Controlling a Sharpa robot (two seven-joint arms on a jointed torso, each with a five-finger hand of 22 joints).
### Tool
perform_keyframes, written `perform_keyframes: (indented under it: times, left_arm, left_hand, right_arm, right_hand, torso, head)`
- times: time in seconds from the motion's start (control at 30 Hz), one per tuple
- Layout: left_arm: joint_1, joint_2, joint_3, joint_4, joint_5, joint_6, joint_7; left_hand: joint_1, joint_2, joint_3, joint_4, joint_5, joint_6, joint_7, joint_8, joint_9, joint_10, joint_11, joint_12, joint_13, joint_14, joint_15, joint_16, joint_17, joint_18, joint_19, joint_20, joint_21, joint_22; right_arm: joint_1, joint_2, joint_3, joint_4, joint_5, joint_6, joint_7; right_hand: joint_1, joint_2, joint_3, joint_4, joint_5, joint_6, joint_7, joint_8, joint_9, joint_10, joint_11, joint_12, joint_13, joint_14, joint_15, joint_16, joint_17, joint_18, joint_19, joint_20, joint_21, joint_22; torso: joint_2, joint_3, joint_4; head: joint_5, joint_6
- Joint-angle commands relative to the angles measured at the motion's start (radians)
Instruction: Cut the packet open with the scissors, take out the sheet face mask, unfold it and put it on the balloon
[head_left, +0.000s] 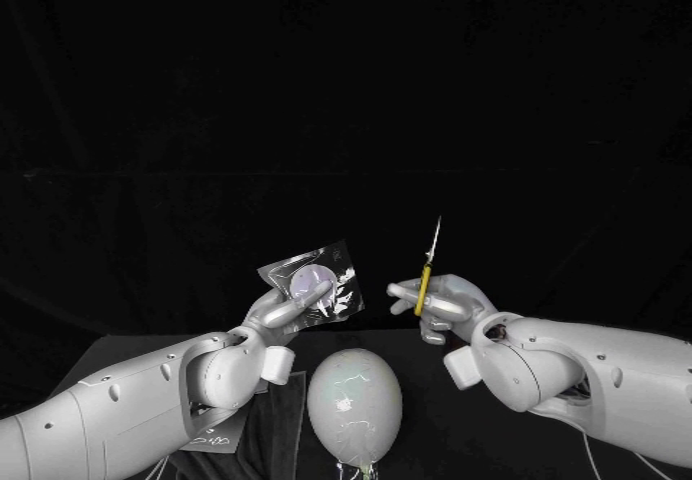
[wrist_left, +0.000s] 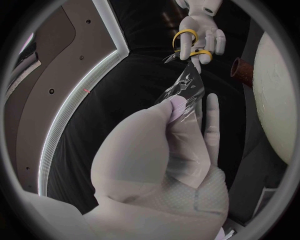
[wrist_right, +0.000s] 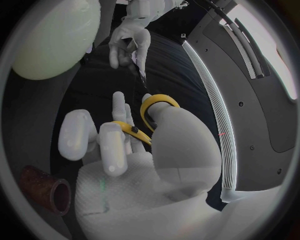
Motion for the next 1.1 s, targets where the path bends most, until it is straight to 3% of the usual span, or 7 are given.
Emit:
perform_keyframes:
  times: [0.03,0.27,0.4,0.53,0.6,0.83,1.1]
  left_arm:
    - [0.008,0.009,0.003,0.0,-0.025,-0.052,0.006]
    - [0.036,0.037,0.003,-0.021,-0.058,-0.079,-0.04]
    - [0.053,0.061,0.003,-0.032,-0.08,-0.096,-0.062]
    - [0.067,0.088,0.003,-0.033,-0.094,-0.137,-0.073]
    - [0.071,0.105,0.003,-0.036,-0.101,-0.167,-0.081]
    - [0.076,0.153,0.003,-0.047,-0.156,-0.23,-0.112]
    - [0.076,0.189,0.004,-0.056,-0.227,-0.262,-0.123]
  left_hand:
    - [-0.01,-0.001,0.01,-0.001,0.003,-0.002,-0.003,0.008,0.069,0.0,-0.005,0.007,0.004,-0.01,0.001,0.012,0.009,0.006,-0.01,-0.001,0.007,0.004]
    - [-0.025,-0.008,0.032,-0.015,0.003,-0.001,-0.003,0.014,0.072,-0.005,-0.005,0.022,0.015,-0.027,0.0,0.045,0.028,0.006,-0.021,-0.002,0.031,0.02]
    - [-0.031,-0.007,0.036,-0.015,0.003,-0.001,-0.004,0.015,0.073,-0.005,-0.006,0.025,0.017,-0.029,-0.001,0.051,0.03,0.006,-0.023,-0.002,0.035,0.023]
    - [-0.037,-0.008,0.041,-0.016,0.003,0.001,-0.005,0.017,0.073,-0.003,-0.008,0.031,0.02,-0.028,-0.003,0.06,0.034,0.008,-0.023,-0.003,0.044,0.029]
    - [-0.041,-0.009,0.044,-0.017,0.003,0.001,-0.006,0.018,0.074,-0.003,-0.008,0.034,0.023,-0.028,-0.004,0.066,0.037,0.008,-0.023,-0.004,0.049,0.032]
    - [-0.044,-0.01,0.049,-0.018,0.003,0.001,-0.006,0.019,0.074,-0.004,-0.009,0.037,0.025,-0.029,-0.005,0.071,0.039,0.008,-0.024,-0.004,0.054,0.035]
    - [-0.045,-0.01,0.051,-0.02,0.003,0.001,-0.006,0.02,0.074,-0.004,-0.009,0.039,0.026,-0.03,-0.005,0.074,0.04,0.008,-0.026,-0.005,0.057,0.037]
  right_arm:
    - [-0.02,-0.036,-0.002,0.048,-0.019,0.011,0.015]
    - [-0.062,-0.123,-0.011,0.158,-0.049,0.049,0.005]
    - [-0.097,-0.168,-0.018,0.216,-0.069,0.087,-0.006]
    - [-0.138,-0.199,-0.023,0.262,-0.121,0.12,-0.022]
    - [-0.158,-0.21,-0.025,0.279,-0.162,0.136,-0.033]
    - [-0.208,-0.227,-0.033,0.314,-0.259,0.141,-0.061]
    - [-0.235,-0.238,-0.035,0.339,-0.294,0.106,-0.07]
  right_hand:
    - [0.022,0.007,0.006,-0.005,-0.001,0.017,-0.005,0.004,0.001,0.022,-0.006,-0.004,-0.012,0.032,-0.005,0.009,0.008,0.012,0.014,-0.005,0.014,0.089]
    - [0.067,0.015,0.02,-0.009,0.0,0.071,-0.029,0.014,-0.002,0.106,-0.031,-0.011,-0.06,0.039,-0.026,0.015,0.02,0.004,0.036,-0.024,0.048,0.107]
    - [0.085,0.025,0.032,-0.013,0.007,0.09,-0.037,0.017,-0.004,0.132,-0.038,-0.013,-0.072,0.041,-0.033,0.016,0.024,0.003,0.04,-0.03,0.053,0.111]
    - [0.082,0.021,0.032,-0.009,0.013,0.102,-0.041,0.019,-0.005,0.15,-0.042,-0.012,-0.077,0.041,-0.036,0.016,0.024,0.003,0.041,-0.034,0.054,0.112]
    - [0.081,0.022,0.033,-0.007,0.015,0.112,-0.045,0.022,-0.005,0.163,-0.047,-0.01,-0.078,0.042,-0.039,0.017,0.025,0.001,0.045,-0.036,0.061,0.116]
    - [0.066,0.009,0.025,0.005,0.01,0.119,-0.048,0.019,-0.008,0.176,-0.049,-0.016,-0.084,0.041,-0.042,0.013,0.018,0.001,0.045,-0.04,0.058,0.116]
    - [0.035,-0.025,-0.005,0.026,0.005,0.098,-0.037,0.0,-0.019,0.174,-0.039,-0.032,-0.092,0.039,-0.036,0.01,0.012,0.004,0.037,-0.037,0.042,0.11]
  torso:
    - [-0.001,0.0025,-0.0017]
    - [-0.001,0.0052,-0.0033]
    - [-0.004,0.0065,-0.0066]
    - [-0.009,0.0114,-0.0121]
    - [-0.012,0.0138,-0.0168]
    - [-0.02,0.024,-0.0272]
    - [-0.023,0.0333,-0.0356]
  head:
    - [0.0,-0.001]
    - [-0.013,-0.01]
    - [-0.018,-0.035]
    - [-0.038,-0.046]
    - [-0.041,-0.06]
    - [-0.05,-0.073]
    - [-0.069,-0.086]
